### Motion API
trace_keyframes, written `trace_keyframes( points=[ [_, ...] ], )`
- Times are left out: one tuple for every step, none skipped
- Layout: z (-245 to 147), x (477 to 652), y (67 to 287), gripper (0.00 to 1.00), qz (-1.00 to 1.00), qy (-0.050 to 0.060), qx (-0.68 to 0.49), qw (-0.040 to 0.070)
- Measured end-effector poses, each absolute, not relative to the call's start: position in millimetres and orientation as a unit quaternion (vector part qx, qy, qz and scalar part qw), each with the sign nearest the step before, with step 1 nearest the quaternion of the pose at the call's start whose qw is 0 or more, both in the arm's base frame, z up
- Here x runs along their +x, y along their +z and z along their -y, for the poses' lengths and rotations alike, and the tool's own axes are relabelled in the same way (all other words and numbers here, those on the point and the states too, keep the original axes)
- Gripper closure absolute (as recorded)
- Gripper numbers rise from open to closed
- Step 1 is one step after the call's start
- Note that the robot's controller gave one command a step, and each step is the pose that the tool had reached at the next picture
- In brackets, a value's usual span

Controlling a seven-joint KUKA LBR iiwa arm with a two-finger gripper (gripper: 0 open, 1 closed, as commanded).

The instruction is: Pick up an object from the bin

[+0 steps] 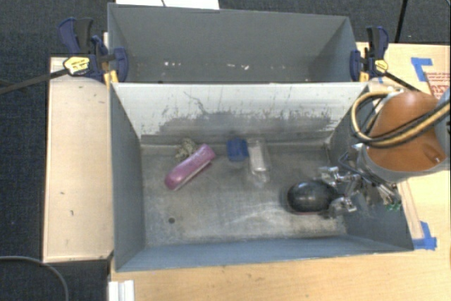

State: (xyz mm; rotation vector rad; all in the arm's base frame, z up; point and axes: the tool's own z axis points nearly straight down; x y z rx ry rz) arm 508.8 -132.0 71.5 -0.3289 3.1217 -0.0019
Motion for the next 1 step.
trace_keyframes(
  points=[
    [123.4,519.4,219.5,1.0,-0.985,-0.002,-0.17,0.005]
  ],
)
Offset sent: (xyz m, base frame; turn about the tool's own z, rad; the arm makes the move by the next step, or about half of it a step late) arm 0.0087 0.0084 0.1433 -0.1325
